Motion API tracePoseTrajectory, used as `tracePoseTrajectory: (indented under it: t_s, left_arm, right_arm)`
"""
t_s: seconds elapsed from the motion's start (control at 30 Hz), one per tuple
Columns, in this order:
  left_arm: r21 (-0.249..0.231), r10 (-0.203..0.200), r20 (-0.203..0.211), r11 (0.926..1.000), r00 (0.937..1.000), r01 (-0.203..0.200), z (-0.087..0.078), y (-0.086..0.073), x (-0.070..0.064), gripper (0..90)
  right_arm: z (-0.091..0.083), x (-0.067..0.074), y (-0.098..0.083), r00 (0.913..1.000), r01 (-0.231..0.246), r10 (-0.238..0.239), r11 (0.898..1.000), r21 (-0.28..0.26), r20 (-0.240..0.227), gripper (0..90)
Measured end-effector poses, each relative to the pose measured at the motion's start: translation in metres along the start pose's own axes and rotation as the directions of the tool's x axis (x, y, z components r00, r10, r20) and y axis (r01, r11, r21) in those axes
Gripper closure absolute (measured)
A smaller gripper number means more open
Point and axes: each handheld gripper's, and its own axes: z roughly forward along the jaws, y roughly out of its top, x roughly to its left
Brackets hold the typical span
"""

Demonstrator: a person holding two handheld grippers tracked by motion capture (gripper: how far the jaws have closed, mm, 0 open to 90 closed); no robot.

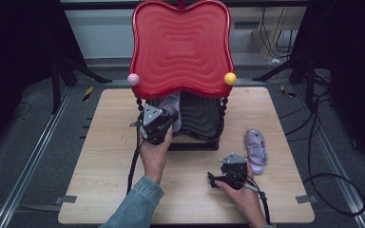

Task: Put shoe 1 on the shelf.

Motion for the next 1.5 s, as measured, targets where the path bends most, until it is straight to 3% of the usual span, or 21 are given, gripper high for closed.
tracePoseTrajectory:
  t_s: [0.37,0.87,1.13,1.5]
  left_arm:
    - [-0.005,0.034,-0.073,0.9994,0.9968,-0.034,0.011,-0.004,0.002,86.5]
    - [0.022,0.025,-0.116,0.9995,0.9929,-0.022,0.019,-0.011,0.006,86.5]
    - [0.028,0.026,-0.115,0.9993,0.9930,-0.023,0.021,-0.014,0.002,86.5]
    - [0.007,-0.024,-0.109,0.9997,0.9938,0.025,0.023,-0.014,-0.002,86.5]
  right_arm:
    - [0.000,0.000,0.000,1.0000,0.000,0.000,1.000,0.001,0.000,3.8]
    - [0.000,0.000,0.000,1.0000,-0.002,0.002,1.000,0.002,-0.001,3.8]
    - [0.000,0.000,0.000,1.0000,-0.002,0.002,1.000,0.002,-0.001,3.8]
    - [0.000,0.000,0.000,1.0000,-0.001,0.001,1.000,0.002,-0.003,3.8]
